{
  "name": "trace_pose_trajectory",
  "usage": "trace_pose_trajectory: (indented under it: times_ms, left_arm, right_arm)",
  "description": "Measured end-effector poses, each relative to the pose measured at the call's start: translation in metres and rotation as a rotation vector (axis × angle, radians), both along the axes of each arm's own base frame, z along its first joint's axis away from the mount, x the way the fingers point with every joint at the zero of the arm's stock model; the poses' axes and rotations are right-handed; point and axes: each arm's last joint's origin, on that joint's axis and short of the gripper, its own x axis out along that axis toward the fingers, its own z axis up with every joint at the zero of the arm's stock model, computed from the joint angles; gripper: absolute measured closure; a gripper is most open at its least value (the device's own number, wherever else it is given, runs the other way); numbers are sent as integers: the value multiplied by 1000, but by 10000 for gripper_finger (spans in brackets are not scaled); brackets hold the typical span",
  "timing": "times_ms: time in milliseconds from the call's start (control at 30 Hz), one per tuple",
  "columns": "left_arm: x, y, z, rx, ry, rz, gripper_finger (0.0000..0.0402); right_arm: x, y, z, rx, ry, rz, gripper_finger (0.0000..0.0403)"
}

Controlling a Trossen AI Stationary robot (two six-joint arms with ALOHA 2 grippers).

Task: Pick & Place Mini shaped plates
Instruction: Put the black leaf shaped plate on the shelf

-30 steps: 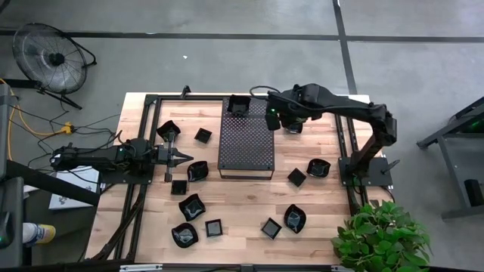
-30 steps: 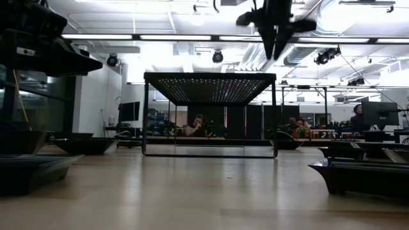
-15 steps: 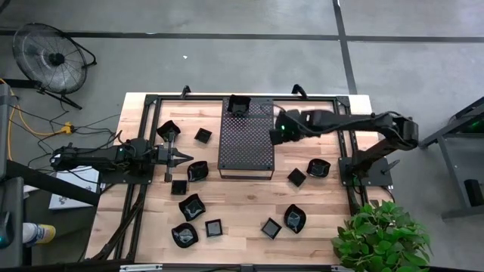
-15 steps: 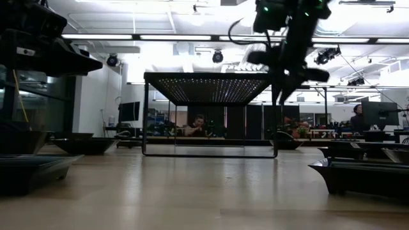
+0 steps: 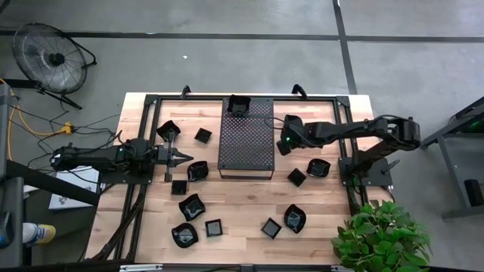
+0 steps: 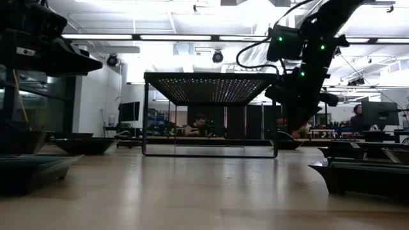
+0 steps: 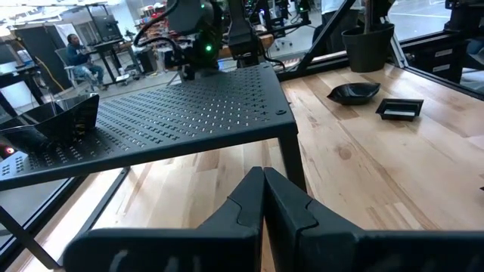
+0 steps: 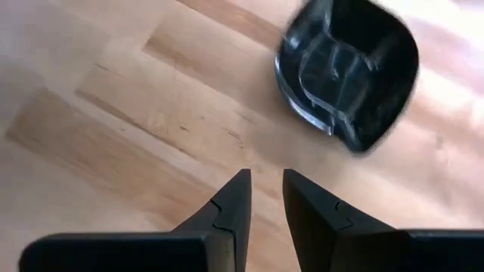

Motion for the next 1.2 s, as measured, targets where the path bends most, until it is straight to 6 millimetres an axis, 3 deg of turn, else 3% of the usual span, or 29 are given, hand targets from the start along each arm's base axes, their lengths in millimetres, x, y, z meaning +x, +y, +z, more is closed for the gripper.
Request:
trace_pose_trajectory:
  times_ms: [267,633,1200]
  left_arm:
    - [0,0,0,0,0,0,400]
    - [0,0,0,0,0,0,400]
    - [0,0,0,0,0,0,400]
  right_arm:
    - [-7,-8,-7,-100,223,396,329]
    - [-8,-28,-19,-92,340,627,329]
    - [-11,-44,-26,-130,433,652,329]
